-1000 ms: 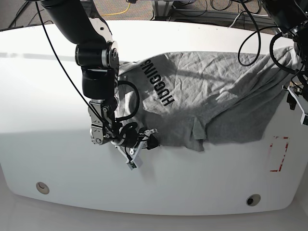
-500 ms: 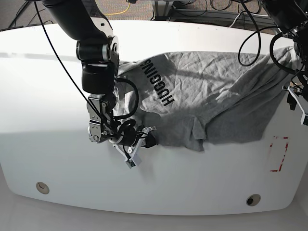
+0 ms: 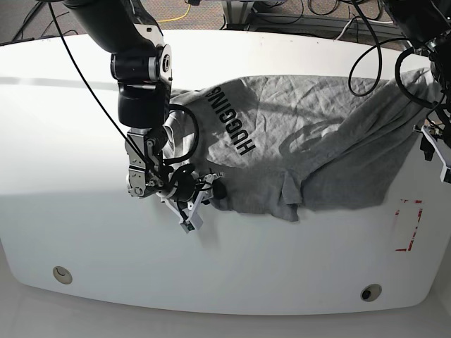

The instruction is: Layout the t-shirt on the table in an organized manner, then fold the t-shirt properly

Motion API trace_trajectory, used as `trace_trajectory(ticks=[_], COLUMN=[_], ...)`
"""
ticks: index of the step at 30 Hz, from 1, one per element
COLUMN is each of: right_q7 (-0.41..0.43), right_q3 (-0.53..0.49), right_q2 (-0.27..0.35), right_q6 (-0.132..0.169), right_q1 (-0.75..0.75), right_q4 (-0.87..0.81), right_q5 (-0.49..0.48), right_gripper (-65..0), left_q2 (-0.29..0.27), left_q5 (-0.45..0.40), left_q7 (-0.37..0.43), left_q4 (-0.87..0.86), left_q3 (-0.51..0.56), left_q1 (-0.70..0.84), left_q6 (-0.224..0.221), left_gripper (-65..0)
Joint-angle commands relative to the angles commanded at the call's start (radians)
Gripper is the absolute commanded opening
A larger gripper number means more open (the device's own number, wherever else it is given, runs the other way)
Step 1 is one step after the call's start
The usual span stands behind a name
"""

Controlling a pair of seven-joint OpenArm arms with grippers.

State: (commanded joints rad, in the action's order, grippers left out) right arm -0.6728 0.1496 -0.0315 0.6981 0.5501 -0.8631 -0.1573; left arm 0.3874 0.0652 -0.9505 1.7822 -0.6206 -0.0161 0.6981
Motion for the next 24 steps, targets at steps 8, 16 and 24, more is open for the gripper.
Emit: trace_trajectory(ticks=[8, 16, 24], right_q7=[-0.002, -0.038, -0.169], right_q3=[-0.002, -0.011, -0.115], right_q2=[-0.003, -0.018, -0.028], right_q6=[0.0, 0.0, 0.0], right_q1=[0.002, 0.003, -0.029], right_q4=[0.0, -0.06, -0.301], right_q5=[0.002, 0.0, -0.006], right_gripper=[-64.7, -65.0, -65.0], left_q2=[0.0, 0.0, -0.002], left_q5=[0.0, 0.0, 0.0], left_q7=[0.0, 0.0, -0.002], left_q4=[0.0, 0.0, -0.002], left_q3=[0.0, 0.0, 0.012], left_q1=[0.002, 0.003, 0.003], left_q6=[0.0, 0.0, 0.0], left_gripper=[-25.8, -25.8, -25.7])
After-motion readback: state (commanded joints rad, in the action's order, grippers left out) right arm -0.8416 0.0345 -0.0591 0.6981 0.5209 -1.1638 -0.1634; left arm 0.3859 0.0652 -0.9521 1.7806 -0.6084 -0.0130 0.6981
